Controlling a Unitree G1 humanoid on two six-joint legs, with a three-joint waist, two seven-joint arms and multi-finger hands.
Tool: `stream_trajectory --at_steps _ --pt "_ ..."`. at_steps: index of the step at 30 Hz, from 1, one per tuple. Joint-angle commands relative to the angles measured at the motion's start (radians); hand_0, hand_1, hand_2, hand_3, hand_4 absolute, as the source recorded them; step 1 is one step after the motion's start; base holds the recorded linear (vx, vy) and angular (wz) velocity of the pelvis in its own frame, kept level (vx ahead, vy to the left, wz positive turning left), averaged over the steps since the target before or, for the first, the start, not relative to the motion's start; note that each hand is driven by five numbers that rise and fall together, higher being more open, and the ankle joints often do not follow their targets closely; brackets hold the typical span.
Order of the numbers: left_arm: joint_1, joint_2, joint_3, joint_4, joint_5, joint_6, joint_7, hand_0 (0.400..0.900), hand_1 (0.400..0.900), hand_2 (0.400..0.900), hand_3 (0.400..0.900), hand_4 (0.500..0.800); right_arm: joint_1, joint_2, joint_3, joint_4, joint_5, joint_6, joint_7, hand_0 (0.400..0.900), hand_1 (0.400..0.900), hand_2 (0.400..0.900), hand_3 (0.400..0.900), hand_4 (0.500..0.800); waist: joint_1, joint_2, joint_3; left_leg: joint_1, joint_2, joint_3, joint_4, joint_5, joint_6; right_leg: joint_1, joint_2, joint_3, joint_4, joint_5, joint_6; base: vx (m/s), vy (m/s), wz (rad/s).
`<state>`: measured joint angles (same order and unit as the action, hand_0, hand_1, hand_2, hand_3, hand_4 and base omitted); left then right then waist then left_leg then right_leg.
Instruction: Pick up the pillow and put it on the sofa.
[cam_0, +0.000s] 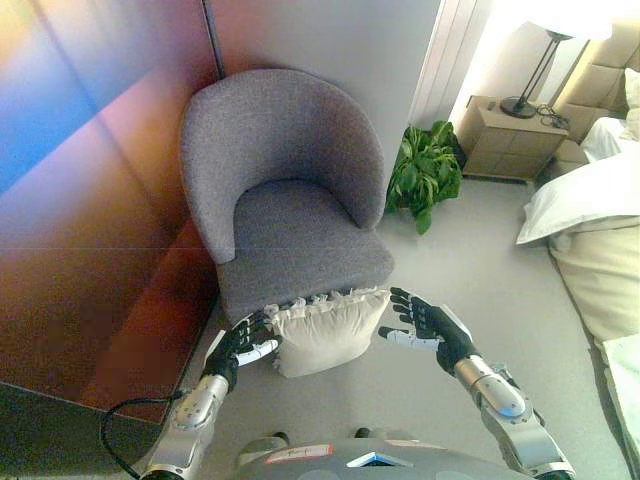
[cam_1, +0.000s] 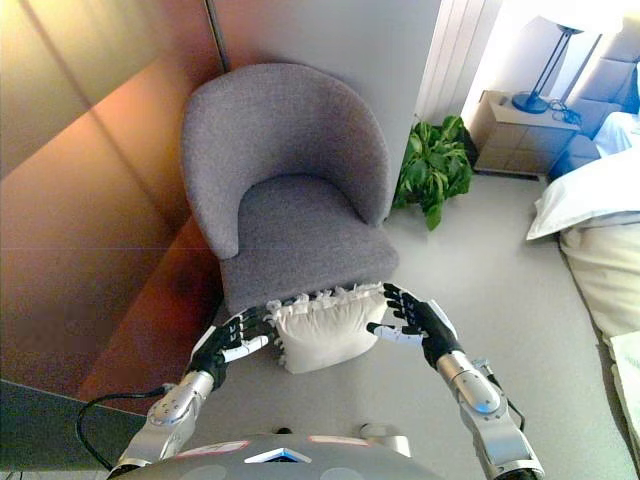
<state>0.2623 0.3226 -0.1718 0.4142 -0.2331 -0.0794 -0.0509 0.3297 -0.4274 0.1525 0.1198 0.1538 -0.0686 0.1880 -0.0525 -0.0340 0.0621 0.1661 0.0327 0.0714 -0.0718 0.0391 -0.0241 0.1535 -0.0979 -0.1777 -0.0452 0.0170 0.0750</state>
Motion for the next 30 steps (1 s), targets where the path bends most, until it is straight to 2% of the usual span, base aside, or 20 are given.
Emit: stream_trajectory --at_steps 1,14,24,27,30 --pt "-0.070 0.032 0.027 -0.041 0.009 -0.072 0.011 0.900 0.900 0.900 0.900 0.800 -0.085 0.004 -0.008 -0.031 0.032 -0.071 -0.002 0.900 0.900 0.900 0.900 0.800 0.002 -0.043 -0.031 -0.064 -0.005 -0.012 0.081 -0.076 -0.006 -0.016 -0.011 0.010 -0.020 0.017 0.045 0.00 0.000 0.00" --pt "-0.068 0.033 0.027 -0.040 0.003 -0.070 0.007 0.900 0.900 0.900 0.900 0.800 -0.077 0.001 -0.022 -0.038 0.033 -0.070 -0.004 0.900 0.900 0.900 0.900 0.800 -0.004 -0.036 -0.028 -0.063 0.003 -0.010 0.083 -0.074 -0.011 -0.014 -0.006 0.007 -0.022 0.012 0.041 0.00 0.000 0.00" --pt "-0.086 0.037 0.018 -0.040 -0.013 -0.064 0.006 0.900 0.900 0.900 0.900 0.800 -0.081 -0.003 -0.039 -0.052 0.035 -0.076 -0.014 0.900 0.900 0.900 0.900 0.800 -0.013 -0.036 -0.010 -0.089 0.027 -0.016 0.103 -0.067 -0.027 -0.036 0.016 0.008 -0.004 0.000 0.026 -0.02 -0.054 0.03" --pt "-0.098 0.041 0.013 -0.044 -0.021 -0.064 0.007 0.900 0.900 0.900 0.900 0.800 -0.090 -0.006 -0.042 -0.051 0.038 -0.080 -0.020 0.900 0.900 0.900 0.900 0.800 -0.014 -0.038 0.007 -0.112 0.036 -0.022 0.153 -0.082 -0.031 -0.055 0.025 0.019 0.017 -0.007 0.018 -0.03 -0.119 -0.08" --pt "-0.100 0.040 0.017 -0.054 -0.032 -0.064 0.006 0.900 0.900 0.900 0.900 0.800 -0.104 -0.012 -0.041 -0.052 0.045 -0.086 -0.024 0.900 0.900 0.900 0.900 0.800 -0.005 -0.048 0.035 -0.185 0.051 -0.028 0.332 -0.114 -0.035 -0.063 0.042 0.048 0.040 -0.021 -0.007 -0.03 -0.171 -0.18"
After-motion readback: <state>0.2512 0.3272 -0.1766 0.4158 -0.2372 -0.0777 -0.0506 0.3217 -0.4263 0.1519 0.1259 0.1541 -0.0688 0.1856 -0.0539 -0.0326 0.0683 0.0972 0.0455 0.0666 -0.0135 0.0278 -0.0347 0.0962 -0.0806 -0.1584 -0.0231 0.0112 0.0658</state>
